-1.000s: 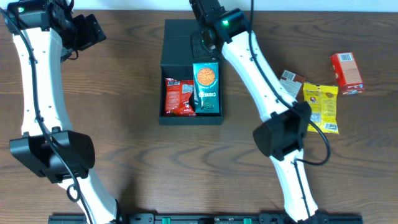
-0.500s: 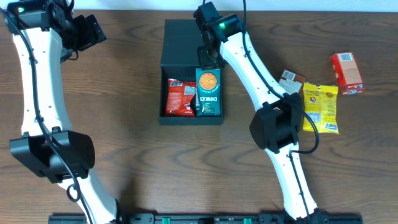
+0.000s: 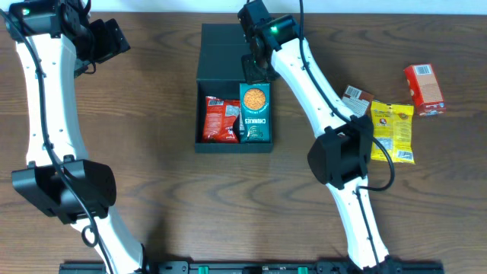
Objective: Pack container
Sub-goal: 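Push the teal pack down into the box with the right gripper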
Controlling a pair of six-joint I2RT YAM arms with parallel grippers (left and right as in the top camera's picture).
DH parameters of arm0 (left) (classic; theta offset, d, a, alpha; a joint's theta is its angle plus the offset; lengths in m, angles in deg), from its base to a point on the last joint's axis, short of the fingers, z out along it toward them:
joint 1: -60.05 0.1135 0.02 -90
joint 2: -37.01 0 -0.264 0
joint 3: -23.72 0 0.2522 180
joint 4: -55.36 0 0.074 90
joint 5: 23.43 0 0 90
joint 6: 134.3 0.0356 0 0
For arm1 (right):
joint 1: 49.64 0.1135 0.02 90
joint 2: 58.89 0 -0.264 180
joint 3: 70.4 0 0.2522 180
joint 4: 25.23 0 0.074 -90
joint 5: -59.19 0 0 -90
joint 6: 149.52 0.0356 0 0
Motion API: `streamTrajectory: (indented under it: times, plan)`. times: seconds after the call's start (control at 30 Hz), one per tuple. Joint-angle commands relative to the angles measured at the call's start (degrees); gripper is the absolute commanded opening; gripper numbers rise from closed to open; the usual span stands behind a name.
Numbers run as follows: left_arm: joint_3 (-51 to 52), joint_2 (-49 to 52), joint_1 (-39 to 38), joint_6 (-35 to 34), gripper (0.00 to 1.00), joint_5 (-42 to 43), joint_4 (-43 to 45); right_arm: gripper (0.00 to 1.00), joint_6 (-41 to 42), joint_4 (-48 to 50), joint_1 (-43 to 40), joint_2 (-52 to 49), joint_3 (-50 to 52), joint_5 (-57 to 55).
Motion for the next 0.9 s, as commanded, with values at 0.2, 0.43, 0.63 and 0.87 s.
streamTrajectory:
  times: [0.2, 0.43, 0.63, 0.87]
  plan:
    - [0.1, 0.2, 0.3, 1.0, 0.95, 0.2, -0.2, 0.01, -1.2, 0.0, 0.8, 1.5, 4.7, 1.3]
    - [0.1, 0.2, 0.3, 1.0, 0.95, 0.2, -0.2, 0.01, -1.3, -2.8, 0.9, 3.0, 1.2, 2.6]
    - [0.1, 0.2, 0.3, 1.0, 0.96, 0.2, -0.3, 0.01, -1.3, -8.5, 1.3, 4.4, -0.2, 8.2]
    - [0.1, 0.2, 0.3, 1.0, 0.95, 0.2, -0.3, 0.01, -1.3, -10.5, 3.4, 4.1, 5.1, 9.1]
